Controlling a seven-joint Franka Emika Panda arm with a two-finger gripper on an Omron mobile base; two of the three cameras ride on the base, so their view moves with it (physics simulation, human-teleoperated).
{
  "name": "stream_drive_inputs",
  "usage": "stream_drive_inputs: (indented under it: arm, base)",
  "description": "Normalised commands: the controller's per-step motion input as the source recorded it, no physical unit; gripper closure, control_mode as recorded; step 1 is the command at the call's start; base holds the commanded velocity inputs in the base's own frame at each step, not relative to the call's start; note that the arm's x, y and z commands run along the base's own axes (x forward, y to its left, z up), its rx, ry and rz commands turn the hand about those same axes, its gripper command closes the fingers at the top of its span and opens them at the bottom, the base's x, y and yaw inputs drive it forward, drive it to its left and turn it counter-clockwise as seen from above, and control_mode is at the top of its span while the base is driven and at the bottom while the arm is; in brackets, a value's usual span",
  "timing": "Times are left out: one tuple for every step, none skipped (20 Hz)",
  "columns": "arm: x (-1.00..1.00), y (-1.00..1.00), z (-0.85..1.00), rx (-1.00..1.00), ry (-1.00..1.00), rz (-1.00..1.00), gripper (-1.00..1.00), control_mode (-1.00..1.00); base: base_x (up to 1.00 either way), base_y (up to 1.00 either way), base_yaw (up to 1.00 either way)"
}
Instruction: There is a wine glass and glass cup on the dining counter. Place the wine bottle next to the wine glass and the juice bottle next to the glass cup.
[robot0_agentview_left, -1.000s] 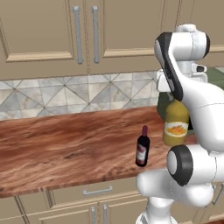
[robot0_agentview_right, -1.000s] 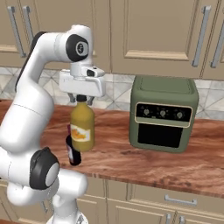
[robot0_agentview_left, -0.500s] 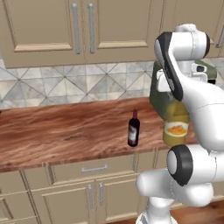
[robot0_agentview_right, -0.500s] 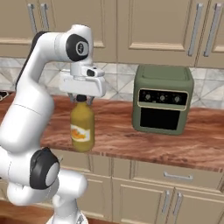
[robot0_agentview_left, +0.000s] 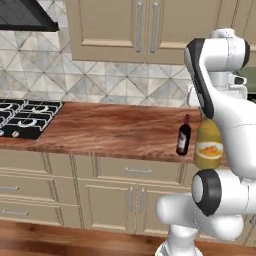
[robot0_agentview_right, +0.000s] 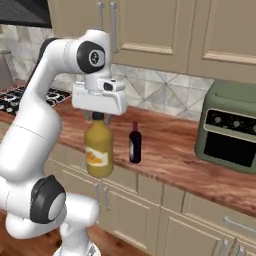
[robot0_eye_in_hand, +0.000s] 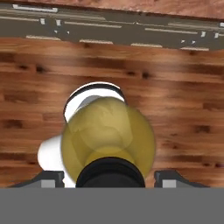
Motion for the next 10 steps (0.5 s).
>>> stream_drive_inputs:
  arm:
    - [0.0, 0.0, 0.0, 0.0, 0.0, 0.0, 1.0, 1.0]
    - [0.0, 0.0, 0.0, 0.0, 0.0, 0.0, 1.0, 1.0]
    - [0.0, 0.0, 0.0, 0.0, 0.0, 0.0, 1.0, 1.0]
    - [0.0, 0.0, 0.0, 0.0, 0.0, 0.0, 1.0, 1.0]
    - [0.0, 0.0, 0.0, 0.0, 0.0, 0.0, 1.0, 1.0]
    - [0.0, 0.0, 0.0, 0.0, 0.0, 0.0, 1.0, 1.0]
    - [0.0, 0.0, 0.0, 0.0, 0.0, 0.0, 1.0, 1.0]
    - [0.0, 0.0, 0.0, 0.0, 0.0, 0.0, 1.0, 1.0]
    - [0.0, 0.0, 0.0, 0.0, 0.0, 0.0, 1.0, 1.0]
    - [0.0, 0.0, 0.0, 0.0, 0.0, 0.0, 1.0, 1.0]
  base:
    - [-0.2, 0.0, 1.0]
    - [-0.17, 0.0, 1.0]
    - [-0.17, 0.0, 1.0]
    - [-0.14, 0.0, 1.0]
    - [-0.13, 0.0, 1.0]
    - [-0.12, 0.0, 1.0]
    - [-0.12, 0.0, 1.0]
    - [-0.12, 0.0, 1.0]
    - [-0.12, 0.0, 1.0]
    - [-0.11, 0.0, 1.0]
